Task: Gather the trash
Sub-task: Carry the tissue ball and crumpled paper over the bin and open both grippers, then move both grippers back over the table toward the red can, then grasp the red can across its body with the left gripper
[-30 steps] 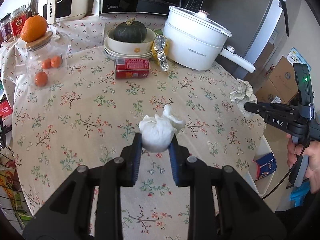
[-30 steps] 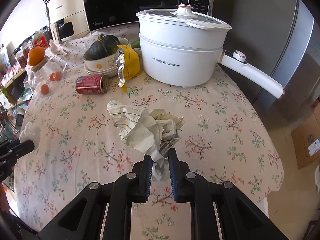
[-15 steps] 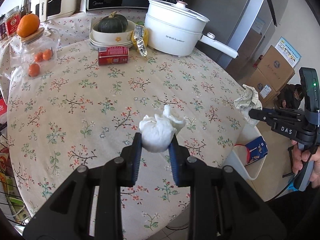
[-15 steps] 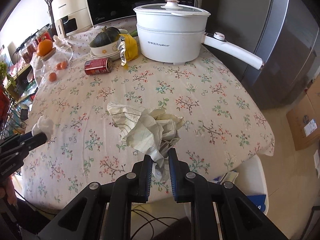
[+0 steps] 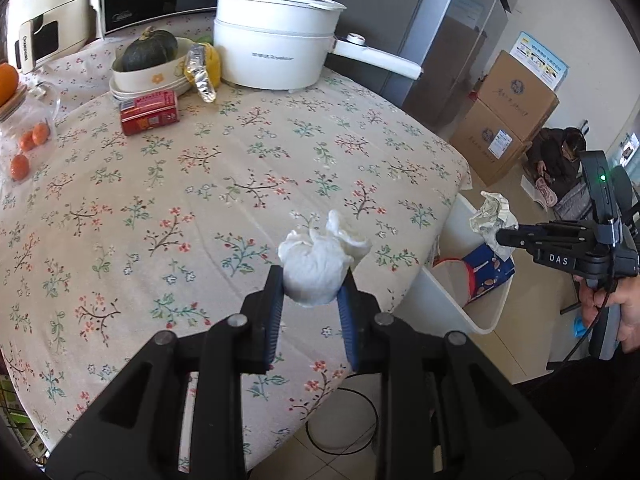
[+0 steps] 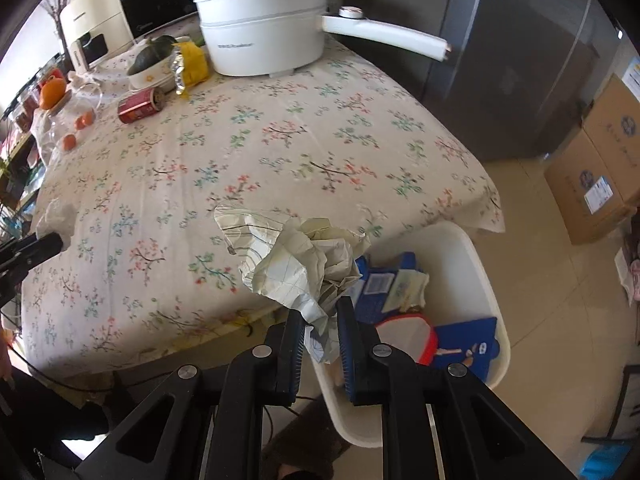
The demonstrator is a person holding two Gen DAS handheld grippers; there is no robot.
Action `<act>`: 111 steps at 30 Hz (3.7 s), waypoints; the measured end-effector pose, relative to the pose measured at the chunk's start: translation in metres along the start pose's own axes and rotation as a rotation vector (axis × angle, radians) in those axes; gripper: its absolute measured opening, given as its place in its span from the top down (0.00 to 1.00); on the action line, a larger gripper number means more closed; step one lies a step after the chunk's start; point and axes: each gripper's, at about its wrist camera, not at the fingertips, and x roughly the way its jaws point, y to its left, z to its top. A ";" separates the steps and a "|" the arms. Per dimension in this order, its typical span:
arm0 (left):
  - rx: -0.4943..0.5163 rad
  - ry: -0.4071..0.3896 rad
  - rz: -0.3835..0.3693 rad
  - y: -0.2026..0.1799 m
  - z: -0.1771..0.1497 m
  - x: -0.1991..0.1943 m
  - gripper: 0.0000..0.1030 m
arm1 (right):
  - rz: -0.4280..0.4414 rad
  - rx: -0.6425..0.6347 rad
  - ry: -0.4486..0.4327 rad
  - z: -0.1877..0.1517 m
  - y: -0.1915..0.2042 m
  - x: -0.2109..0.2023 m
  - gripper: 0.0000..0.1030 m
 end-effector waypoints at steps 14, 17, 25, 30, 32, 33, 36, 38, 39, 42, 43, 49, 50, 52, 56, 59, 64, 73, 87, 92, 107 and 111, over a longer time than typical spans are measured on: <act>0.215 0.092 -0.102 -0.115 0.000 0.061 0.72 | -0.034 0.116 0.099 -0.032 -0.063 0.021 0.54; 0.241 0.114 -0.115 -0.135 0.000 0.081 0.72 | -0.042 0.106 0.112 -0.035 -0.064 0.021 0.53; 0.258 0.153 -0.135 -0.165 0.001 0.118 0.71 | -0.070 0.085 0.142 -0.040 -0.068 0.025 0.37; 0.265 0.157 -0.135 -0.173 0.003 0.129 0.71 | -0.077 0.096 0.163 -0.044 -0.076 0.028 0.33; 0.273 0.155 -0.133 -0.175 0.003 0.130 0.71 | -0.082 0.098 0.170 -0.045 -0.080 0.030 0.33; 0.278 0.154 -0.132 -0.176 0.004 0.131 0.71 | -0.083 0.099 0.173 -0.046 -0.081 0.030 0.33; 0.294 0.149 -0.129 -0.178 0.006 0.133 0.70 | -0.084 0.105 0.177 -0.048 -0.084 0.031 0.32; 0.303 0.146 -0.116 -0.178 0.007 0.133 0.62 | -0.088 0.108 0.179 -0.048 -0.085 0.031 0.32; 0.305 0.143 -0.109 -0.177 0.007 0.133 0.54 | -0.089 0.110 0.180 -0.048 -0.085 0.031 0.32; 0.307 0.126 -0.106 -0.173 0.009 0.127 0.46 | -0.090 0.111 0.182 -0.048 -0.085 0.031 0.31; 0.307 0.121 -0.105 -0.171 0.009 0.124 0.44 | -0.091 0.111 0.182 -0.048 -0.085 0.031 0.31; 0.302 0.107 -0.095 -0.158 0.013 0.114 0.41 | -0.092 0.101 0.177 -0.044 -0.079 0.031 0.31; 0.298 0.105 -0.093 -0.155 0.013 0.112 0.41 | -0.092 0.098 0.175 -0.042 -0.078 0.031 0.31; 0.288 0.101 -0.087 -0.148 0.014 0.107 0.39 | -0.092 0.091 0.172 -0.041 -0.074 0.030 0.31; 0.272 0.088 -0.069 -0.133 0.016 0.095 0.37 | -0.093 0.076 0.166 -0.034 -0.065 0.030 0.31; 0.256 0.079 -0.050 -0.117 0.018 0.084 0.34 | -0.088 0.062 0.156 -0.027 -0.056 0.029 0.31; 0.210 0.053 0.005 -0.078 0.023 0.062 0.25 | -0.077 0.037 0.139 -0.014 -0.036 0.028 0.29; 0.040 0.031 0.182 0.017 0.039 0.040 0.15 | -0.051 -0.037 0.093 0.018 0.018 0.026 0.26; -0.285 -0.077 0.394 0.148 0.101 0.087 0.01 | 0.028 -0.062 -0.033 0.108 0.092 0.056 0.22; -0.331 -0.100 0.410 0.171 0.125 0.122 0.01 | 0.042 -0.068 -0.054 0.145 0.102 0.081 0.21; -0.406 -0.177 0.342 0.210 0.155 0.152 0.10 | 0.054 -0.122 -0.130 0.190 0.133 0.126 0.21; -0.344 -0.188 0.350 0.210 0.152 0.140 0.11 | 0.067 -0.125 -0.157 0.198 0.149 0.127 0.21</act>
